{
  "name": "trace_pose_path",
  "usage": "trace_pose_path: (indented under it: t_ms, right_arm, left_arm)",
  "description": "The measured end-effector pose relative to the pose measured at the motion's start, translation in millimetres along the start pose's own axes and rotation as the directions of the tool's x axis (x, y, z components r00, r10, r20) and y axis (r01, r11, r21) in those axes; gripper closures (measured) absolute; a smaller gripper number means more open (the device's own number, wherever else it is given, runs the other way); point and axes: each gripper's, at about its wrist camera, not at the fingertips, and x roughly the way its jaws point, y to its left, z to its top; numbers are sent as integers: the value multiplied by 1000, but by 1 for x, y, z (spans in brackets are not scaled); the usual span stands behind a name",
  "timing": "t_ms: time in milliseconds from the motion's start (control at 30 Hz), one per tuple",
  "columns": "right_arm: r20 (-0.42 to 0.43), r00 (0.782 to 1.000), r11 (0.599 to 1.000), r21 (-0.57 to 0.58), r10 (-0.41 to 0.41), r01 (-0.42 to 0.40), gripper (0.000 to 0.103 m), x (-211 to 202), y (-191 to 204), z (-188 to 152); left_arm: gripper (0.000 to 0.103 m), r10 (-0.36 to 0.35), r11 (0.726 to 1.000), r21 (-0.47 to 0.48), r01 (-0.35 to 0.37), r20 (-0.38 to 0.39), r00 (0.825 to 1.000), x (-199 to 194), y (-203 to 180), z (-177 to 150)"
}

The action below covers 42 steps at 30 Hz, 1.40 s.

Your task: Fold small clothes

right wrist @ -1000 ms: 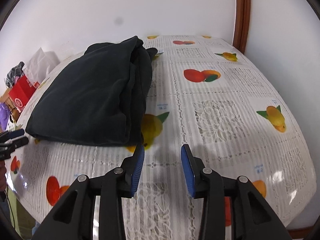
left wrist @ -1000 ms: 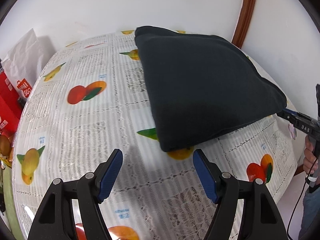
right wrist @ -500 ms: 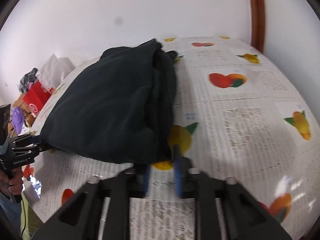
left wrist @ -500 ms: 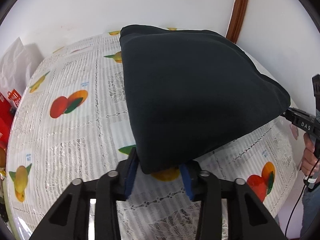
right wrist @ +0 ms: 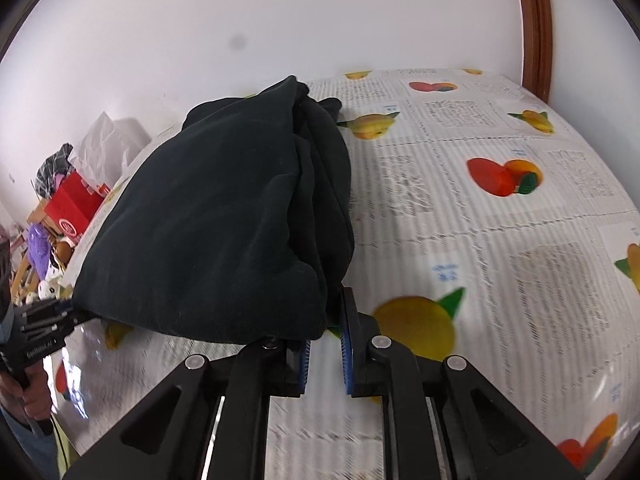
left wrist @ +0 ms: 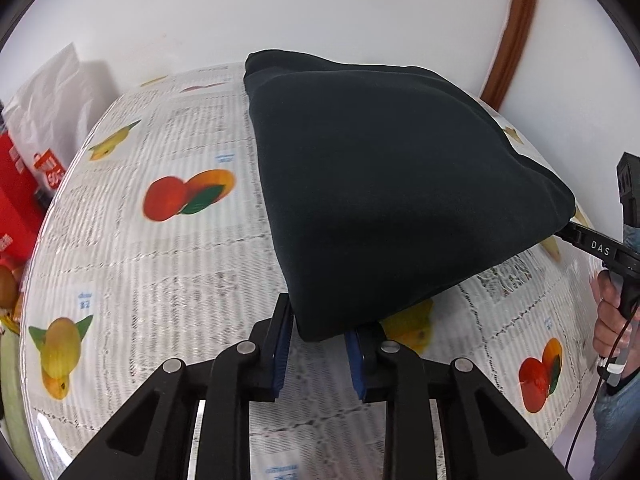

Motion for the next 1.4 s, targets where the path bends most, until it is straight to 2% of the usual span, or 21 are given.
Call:
trace_pose_path:
  t_ms: [100,333,400,467,533,600,833,967,1033,1100,1133,1200,1233,1300,1400]
  right_arm:
    - [0,1000,1000,-1,22,-22,87,-8,-1,2]
    - [93,993,997,-54,66,-61,87,-65,-13,-3]
    - [132,987,994,-59,94,-87,82,-78,-7,5]
    - [146,981,991,-60,128,-120,71,-80,0,13]
    - [146,981,990,-69,131,-122,70,-71,8,24]
    - [132,987,993,-76,97,-88,70,-52,16,32]
    - [55,998,998,-45,35,-32,71,3,25,49]
    - [54,998,999,-47,22,-20,71,19,33,56]
    - [44,999,999,-38,10,-9,75,28,35,60]
    - [47,998,999,-46,28,-26,93,30,37,62]
    - [64,998,998,-64,28,-24,95,27,39,63]
    - [122,991,995,-94,56,-44,97,13,38,66]
    - [165,982,994,-68,91,-81,97,3,30,67]
    - [185,970,988,-15,155,-155,97,-2,17,70]
    - [127,989,997,-31,80,-76,97,16,19,69]
  left_arm:
    - [79,-12,1000,-22,12,-4,1000,-2,6,-1]
    - [79,-11,1000,-18,11,20,1000,2,6,-7]
    - [78,-14,1000,-22,14,25,1000,3,6,-8]
    - [77,-12,1000,-25,13,27,1000,3,5,-9]
    - [73,2,1000,-19,-2,30,1000,4,5,-7]
    - [69,22,1000,-7,-21,34,999,2,5,-8]
    - [69,14,1000,-4,-14,45,999,-1,9,-12]
    - [69,16,1000,16,-17,49,999,5,0,-6]
    - [71,20,1000,21,-22,51,998,7,-3,-3]
    - [79,48,999,14,-49,62,997,8,-5,-1]
    - [82,56,998,3,-57,65,996,8,-4,-2]
    - [86,44,999,-24,-42,65,997,7,-2,-3]
    - [87,35,999,-36,-33,63,997,7,0,-3]
    - [88,31,998,-51,-27,65,997,6,0,-3]
    - [88,67,998,-11,-66,76,995,8,-7,-6]
